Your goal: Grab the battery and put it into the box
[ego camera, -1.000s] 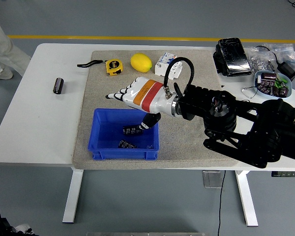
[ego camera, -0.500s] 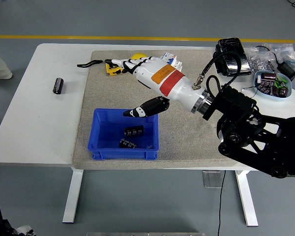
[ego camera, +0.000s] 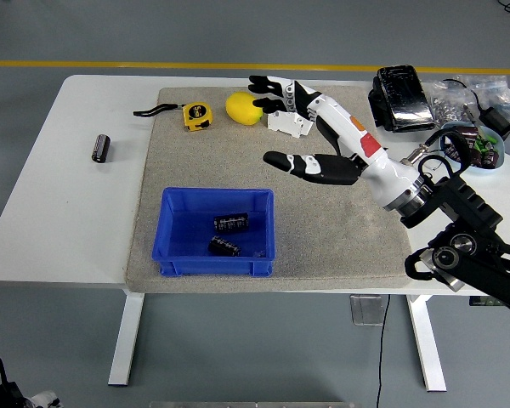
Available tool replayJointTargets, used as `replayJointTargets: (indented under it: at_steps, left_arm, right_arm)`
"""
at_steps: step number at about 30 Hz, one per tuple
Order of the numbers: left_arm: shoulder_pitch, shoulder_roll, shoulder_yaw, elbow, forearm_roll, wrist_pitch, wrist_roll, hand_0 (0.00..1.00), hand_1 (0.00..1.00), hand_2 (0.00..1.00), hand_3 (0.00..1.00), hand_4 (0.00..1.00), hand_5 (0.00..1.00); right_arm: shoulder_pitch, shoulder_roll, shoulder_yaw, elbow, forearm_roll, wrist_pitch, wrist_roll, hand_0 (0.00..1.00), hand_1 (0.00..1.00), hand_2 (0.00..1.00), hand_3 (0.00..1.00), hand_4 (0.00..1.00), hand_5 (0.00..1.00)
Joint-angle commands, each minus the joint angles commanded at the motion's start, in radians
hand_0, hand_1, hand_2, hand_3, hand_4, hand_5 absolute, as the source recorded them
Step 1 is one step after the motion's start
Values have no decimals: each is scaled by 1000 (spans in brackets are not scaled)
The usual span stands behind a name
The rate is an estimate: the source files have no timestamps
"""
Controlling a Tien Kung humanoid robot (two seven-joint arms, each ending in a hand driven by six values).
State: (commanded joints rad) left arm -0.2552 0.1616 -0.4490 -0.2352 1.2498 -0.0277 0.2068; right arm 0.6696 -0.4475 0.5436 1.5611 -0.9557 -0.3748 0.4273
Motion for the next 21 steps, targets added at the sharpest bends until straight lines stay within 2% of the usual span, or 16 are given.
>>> replayJointTargets:
  at_steps: [6, 14, 21]
  left_arm:
    - [-1, -3, -4, 2, 5, 3, 2, 758, 754, 799, 641, 673, 525]
    - [-5, -4, 3, 2, -4, 4, -2, 758, 753, 801, 641, 671, 525]
    - [-5, -1, 2, 3, -5, 2, -3, 757, 748, 798, 641, 672, 527]
  right_arm:
    - [-64, -10, 52, -9, 247, -1, 10, 810, 801, 840, 882, 998, 824]
    - [-142, 0, 102, -24, 583, 1, 29, 810, 798, 838, 876, 998, 842]
    - [-166, 7, 114, -23, 635, 8, 40, 799, 790, 818, 842, 998, 839]
